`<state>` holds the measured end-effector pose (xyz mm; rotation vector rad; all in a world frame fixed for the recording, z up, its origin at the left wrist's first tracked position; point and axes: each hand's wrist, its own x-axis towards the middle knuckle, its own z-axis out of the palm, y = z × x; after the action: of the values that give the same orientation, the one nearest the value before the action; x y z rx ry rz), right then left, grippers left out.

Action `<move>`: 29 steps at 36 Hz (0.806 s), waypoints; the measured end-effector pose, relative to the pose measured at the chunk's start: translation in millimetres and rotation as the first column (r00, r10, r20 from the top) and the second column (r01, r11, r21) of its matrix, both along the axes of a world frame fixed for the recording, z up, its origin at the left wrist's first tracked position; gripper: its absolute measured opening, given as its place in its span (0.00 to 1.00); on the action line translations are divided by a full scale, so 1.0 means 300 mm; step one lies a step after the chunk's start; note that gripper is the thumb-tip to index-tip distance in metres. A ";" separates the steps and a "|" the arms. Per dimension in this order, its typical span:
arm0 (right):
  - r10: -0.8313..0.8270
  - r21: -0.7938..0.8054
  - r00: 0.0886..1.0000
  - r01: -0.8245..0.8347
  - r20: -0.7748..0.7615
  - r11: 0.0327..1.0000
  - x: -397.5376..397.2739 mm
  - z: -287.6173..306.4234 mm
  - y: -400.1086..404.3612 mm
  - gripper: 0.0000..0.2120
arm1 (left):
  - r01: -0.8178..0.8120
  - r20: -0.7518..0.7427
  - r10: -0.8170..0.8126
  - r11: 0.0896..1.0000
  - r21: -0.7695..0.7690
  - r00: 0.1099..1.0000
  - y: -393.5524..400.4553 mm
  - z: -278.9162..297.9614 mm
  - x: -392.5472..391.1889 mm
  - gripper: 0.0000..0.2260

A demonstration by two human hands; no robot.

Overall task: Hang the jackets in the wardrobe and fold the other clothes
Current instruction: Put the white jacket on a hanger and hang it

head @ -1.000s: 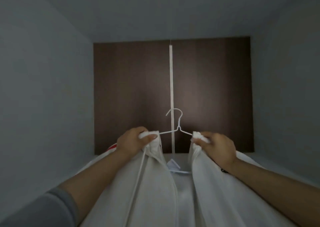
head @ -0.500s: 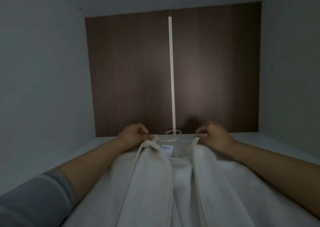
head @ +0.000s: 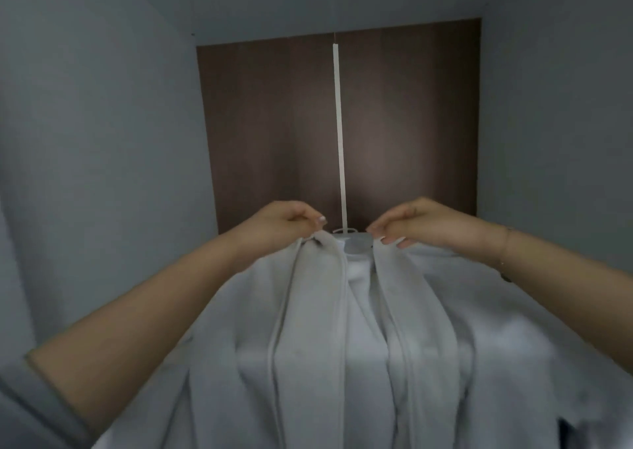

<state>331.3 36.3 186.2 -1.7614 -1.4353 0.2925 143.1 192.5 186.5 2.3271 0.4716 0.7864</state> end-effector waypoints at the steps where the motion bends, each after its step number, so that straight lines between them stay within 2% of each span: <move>1: 0.008 0.019 1.000 -0.008 -0.028 1.000 -0.038 -0.017 -0.039 0.08 | 0.020 0.025 -0.020 0.999 -0.029 0.999 -0.036 -0.015 -0.037 0.07; 4: 0.053 0.084 0.991 -0.043 -0.125 0.996 -0.149 -0.080 -0.157 0.07 | 0.110 0.114 -0.089 0.977 -0.186 0.989 -0.141 -0.068 -0.149 0.05; 8: 0.111 0.128 0.964 -0.082 -0.242 0.988 -0.302 -0.190 -0.316 0.10 | 0.332 0.223 -0.255 0.826 -0.455 0.941 -0.294 -0.169 -0.295 0.09; 11: 0.131 0.131 0.952 -0.098 -0.276 0.986 -0.367 -0.271 -0.398 0.11 | 0.386 0.297 -0.265 0.773 -0.504 0.917 -0.366 -0.259 -0.359 0.13; 16: 0.027 0.081 0.926 0.004 -0.375 0.997 -0.487 -0.466 -0.530 0.10 | 0.365 0.217 -0.294 0.744 -0.559 0.931 -0.495 -0.471 -0.440 0.10; 20: -0.062 0.032 0.894 0.085 -0.444 0.996 -0.555 -0.644 -0.570 0.08 | 0.346 0.218 -0.269 0.696 -0.630 0.938 -0.575 -0.663 -0.481 0.08; 24: -0.162 -0.024 0.833 0.176 -0.529 0.984 -0.604 -0.831 -0.590 0.08 | 0.288 0.225 -0.181 0.567 -0.772 0.957 -0.632 -0.858 -0.506 0.08; 27: -0.228 -0.058 0.773 0.241 -0.592 0.969 -0.629 -0.969 -0.606 0.07 | 0.191 0.181 -0.065 0.445 -0.875 0.981 -0.663 -1.019 -0.510 0.07; 29: -0.265 -0.084 0.740 0.273 -0.618 0.958 -0.639 -1.044 -0.607 0.07 | 0.141 0.134 -0.044 0.362 -0.922 0.990 -0.684 -1.112 -0.508 0.08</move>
<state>139.6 -145.7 -126.9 -1.6140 -0.6874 0.6434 -9.2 -12.8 -147.0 1.1836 0.5449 0.3584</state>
